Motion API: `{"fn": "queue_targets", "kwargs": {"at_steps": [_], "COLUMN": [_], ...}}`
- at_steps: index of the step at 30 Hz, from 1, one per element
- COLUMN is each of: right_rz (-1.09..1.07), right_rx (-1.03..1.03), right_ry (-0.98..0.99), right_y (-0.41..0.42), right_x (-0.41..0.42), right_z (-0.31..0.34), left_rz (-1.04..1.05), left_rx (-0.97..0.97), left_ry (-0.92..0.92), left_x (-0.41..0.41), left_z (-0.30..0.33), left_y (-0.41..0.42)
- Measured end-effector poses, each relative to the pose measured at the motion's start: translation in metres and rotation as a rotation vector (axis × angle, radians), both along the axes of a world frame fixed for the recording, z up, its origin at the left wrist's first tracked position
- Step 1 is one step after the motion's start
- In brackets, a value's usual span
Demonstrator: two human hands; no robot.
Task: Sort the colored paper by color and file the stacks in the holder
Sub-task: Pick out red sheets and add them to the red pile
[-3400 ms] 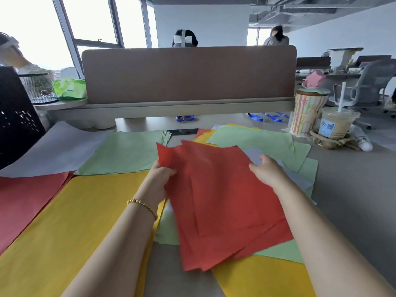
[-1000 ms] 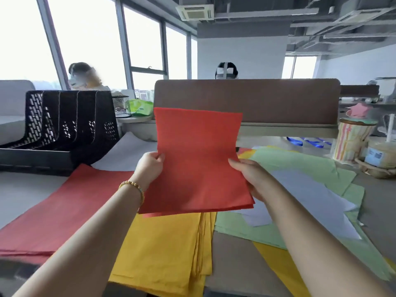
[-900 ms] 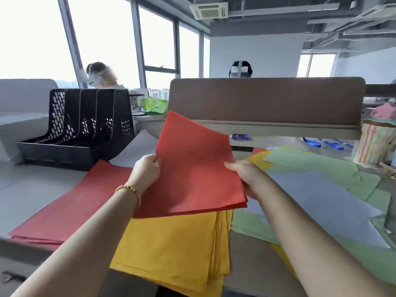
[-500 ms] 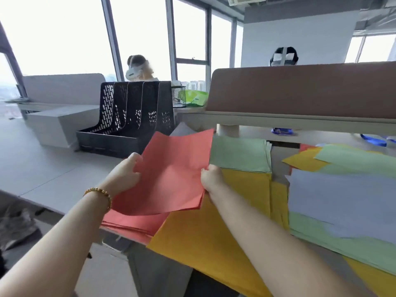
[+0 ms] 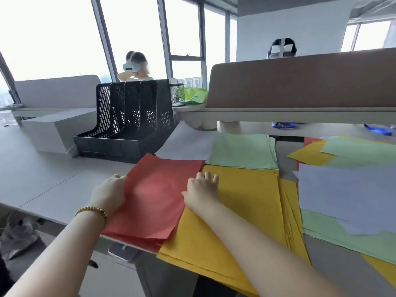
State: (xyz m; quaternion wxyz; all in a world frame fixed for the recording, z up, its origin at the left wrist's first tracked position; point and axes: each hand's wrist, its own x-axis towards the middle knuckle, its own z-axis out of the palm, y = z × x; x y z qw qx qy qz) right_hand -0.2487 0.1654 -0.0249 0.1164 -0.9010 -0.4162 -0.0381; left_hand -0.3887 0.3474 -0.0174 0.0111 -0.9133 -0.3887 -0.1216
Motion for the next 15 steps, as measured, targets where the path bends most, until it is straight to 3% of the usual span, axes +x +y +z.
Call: {"fn": "queue_targets", "kwargs": {"at_steps": [5,9,15], "right_rz": [0.002,-0.078,-0.222], "right_rx": [0.077,0.169,0.217], "right_ry": [0.037,0.054,-0.025], "right_y": [-0.008,-0.035,-0.121], "right_x": [0.014,0.043,0.095], "right_z": [-0.002,0.004,0.006], "left_rz": [0.056,-0.102,-0.37], "left_rx": [0.071,0.053,-0.124], "left_ry": [0.084,-0.04,-0.186], "left_x": [0.015,0.06,0.146], "left_z": [0.0,0.018,0.029], "left_y": [-0.022,-0.065,-0.154]}}
